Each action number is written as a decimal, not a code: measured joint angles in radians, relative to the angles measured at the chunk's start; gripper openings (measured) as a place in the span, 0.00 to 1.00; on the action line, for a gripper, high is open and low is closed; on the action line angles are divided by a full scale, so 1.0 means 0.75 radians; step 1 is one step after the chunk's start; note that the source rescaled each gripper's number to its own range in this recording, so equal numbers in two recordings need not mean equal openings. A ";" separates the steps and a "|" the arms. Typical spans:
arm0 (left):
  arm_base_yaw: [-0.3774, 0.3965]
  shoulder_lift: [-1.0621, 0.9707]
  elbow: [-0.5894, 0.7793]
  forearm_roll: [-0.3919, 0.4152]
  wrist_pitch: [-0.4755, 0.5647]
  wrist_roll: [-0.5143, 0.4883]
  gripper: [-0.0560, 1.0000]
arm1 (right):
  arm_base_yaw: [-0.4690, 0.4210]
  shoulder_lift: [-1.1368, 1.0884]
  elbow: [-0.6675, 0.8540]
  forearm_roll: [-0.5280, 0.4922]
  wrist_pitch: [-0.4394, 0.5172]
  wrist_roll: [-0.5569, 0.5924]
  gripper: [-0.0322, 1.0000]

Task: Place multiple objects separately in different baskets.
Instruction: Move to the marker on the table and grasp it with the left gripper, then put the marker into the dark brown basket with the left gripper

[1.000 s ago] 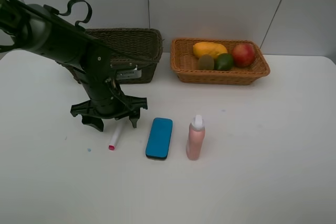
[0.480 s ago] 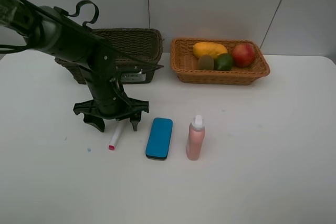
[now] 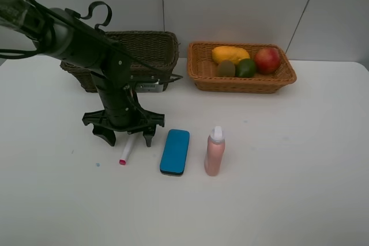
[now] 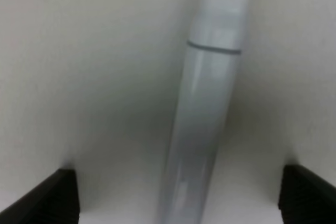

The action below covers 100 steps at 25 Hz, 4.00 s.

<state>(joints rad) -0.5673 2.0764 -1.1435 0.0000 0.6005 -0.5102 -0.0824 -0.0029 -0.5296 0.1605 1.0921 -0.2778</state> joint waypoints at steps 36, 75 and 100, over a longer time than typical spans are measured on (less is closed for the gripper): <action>-0.003 0.011 -0.060 -0.096 0.051 0.035 0.05 | 0.000 0.000 0.000 0.000 0.000 0.000 1.00; -0.003 -0.331 -0.060 -0.164 0.103 0.050 0.05 | 0.000 0.000 0.000 0.000 0.000 0.000 1.00; 0.190 -0.360 -0.060 -0.105 -0.473 0.301 0.05 | 0.000 0.000 0.000 0.000 0.000 0.000 1.00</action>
<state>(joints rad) -0.4245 1.8063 -1.1883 -0.0791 0.2456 -0.2844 -0.0824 -0.0029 -0.5296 0.1605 1.0921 -0.2778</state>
